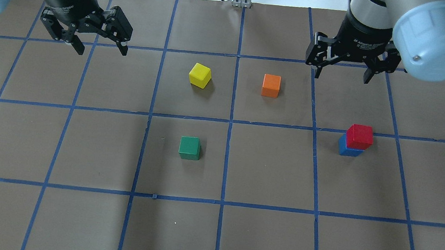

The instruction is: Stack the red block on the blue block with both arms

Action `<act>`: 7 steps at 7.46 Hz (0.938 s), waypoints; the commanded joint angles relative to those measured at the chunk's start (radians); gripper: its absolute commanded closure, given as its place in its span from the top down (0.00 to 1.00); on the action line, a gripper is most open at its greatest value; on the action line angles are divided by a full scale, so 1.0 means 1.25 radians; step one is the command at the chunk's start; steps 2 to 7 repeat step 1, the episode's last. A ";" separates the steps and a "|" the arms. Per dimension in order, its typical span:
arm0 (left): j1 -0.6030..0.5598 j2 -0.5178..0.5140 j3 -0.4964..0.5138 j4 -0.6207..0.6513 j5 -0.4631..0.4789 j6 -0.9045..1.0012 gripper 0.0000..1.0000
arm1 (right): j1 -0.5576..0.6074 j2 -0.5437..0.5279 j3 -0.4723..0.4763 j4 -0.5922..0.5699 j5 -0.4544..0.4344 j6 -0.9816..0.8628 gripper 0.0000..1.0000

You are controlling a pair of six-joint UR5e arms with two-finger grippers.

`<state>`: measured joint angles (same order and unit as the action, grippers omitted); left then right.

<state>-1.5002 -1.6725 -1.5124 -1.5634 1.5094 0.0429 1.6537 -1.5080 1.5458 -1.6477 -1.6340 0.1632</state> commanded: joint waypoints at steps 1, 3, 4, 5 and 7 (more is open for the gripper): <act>0.000 -0.002 0.000 0.000 0.000 0.000 1.00 | -0.007 -0.005 0.002 0.001 0.009 0.001 1.00; 0.000 -0.002 0.000 0.000 0.000 0.000 1.00 | -0.007 -0.005 0.002 0.001 0.009 0.001 1.00; 0.000 -0.002 0.000 0.000 0.000 0.000 1.00 | -0.007 -0.005 0.002 0.001 0.009 0.001 1.00; 0.000 -0.002 0.000 0.000 0.000 0.000 1.00 | -0.007 -0.005 0.002 0.001 0.009 0.001 1.00; 0.000 -0.002 0.000 0.000 0.000 0.000 1.00 | -0.007 -0.005 0.002 0.001 0.009 0.001 1.00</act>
